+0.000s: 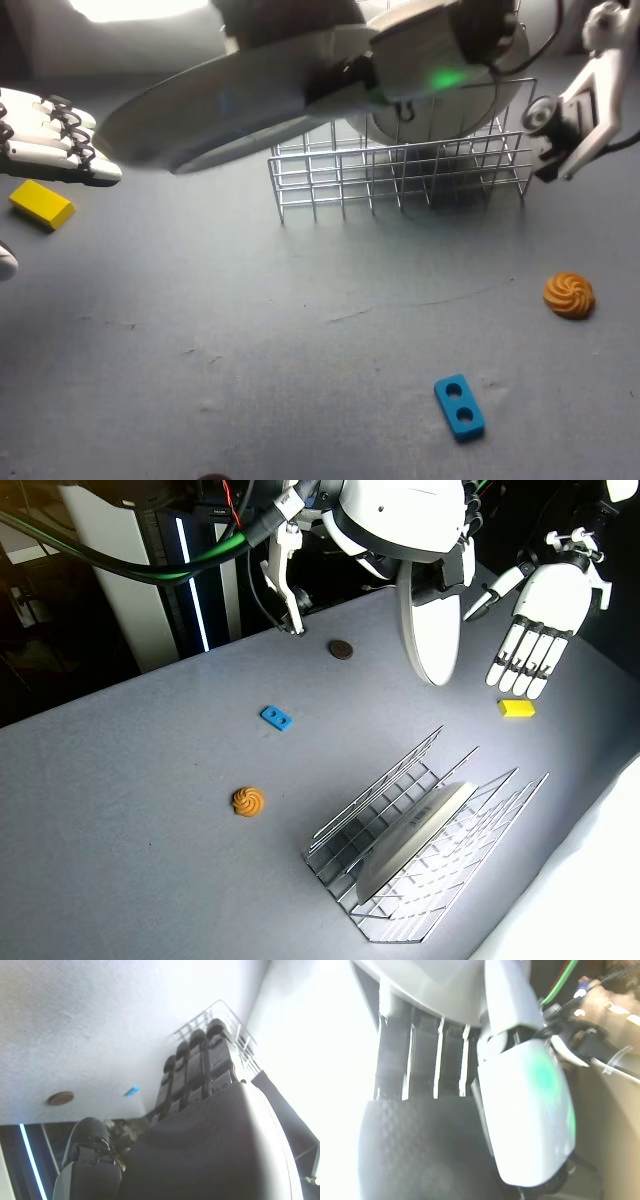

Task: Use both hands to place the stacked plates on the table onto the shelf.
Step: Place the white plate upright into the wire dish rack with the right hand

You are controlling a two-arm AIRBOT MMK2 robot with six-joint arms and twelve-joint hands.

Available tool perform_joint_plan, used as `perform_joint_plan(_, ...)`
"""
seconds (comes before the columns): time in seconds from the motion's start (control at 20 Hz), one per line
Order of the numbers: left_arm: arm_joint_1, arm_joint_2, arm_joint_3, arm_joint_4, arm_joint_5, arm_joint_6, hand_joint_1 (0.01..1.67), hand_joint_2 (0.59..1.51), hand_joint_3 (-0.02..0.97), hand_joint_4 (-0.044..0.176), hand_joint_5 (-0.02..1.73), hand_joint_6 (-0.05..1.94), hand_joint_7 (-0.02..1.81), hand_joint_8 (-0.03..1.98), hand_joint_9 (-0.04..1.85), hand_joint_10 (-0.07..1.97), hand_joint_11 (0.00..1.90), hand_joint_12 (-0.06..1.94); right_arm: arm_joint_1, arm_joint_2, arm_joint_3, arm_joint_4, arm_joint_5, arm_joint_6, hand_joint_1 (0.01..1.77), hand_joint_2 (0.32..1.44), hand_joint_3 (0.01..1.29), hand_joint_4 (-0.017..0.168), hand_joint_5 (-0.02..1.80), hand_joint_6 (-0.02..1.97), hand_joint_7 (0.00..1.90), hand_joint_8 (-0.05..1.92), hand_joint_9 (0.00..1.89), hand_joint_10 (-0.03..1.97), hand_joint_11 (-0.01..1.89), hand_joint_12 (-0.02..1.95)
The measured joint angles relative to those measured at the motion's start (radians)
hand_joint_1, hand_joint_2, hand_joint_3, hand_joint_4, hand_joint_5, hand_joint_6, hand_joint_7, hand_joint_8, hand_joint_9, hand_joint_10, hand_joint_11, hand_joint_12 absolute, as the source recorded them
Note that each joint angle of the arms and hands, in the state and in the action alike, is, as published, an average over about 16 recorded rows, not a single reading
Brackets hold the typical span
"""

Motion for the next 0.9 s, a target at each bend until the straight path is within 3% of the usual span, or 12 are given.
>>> perform_joint_plan(0.55,0.001,0.0,-0.001,0.005,0.0,0.0,0.02,1.173,0.022,0.001,0.02,0.02,0.08,0.0,0.06,0.01,0.02,0.01,0.032,0.015,0.063,-0.192,0.066,0.276,1.41,1.04,0.01,-0.007,0.86,0.95,0.98,0.91,1.0,1.04,0.88,1.2)
perform_joint_plan(0.9,0.001,0.0,-0.001,0.006,0.0,0.0,0.02,1.173,0.021,0.001,0.02,0.02,0.08,0.0,0.06,0.01,0.02,0.01,0.038,0.024,0.08,-0.231,-0.008,0.417,1.41,1.04,0.01,-0.007,0.87,0.95,1.0,0.89,1.0,1.05,0.91,1.13)
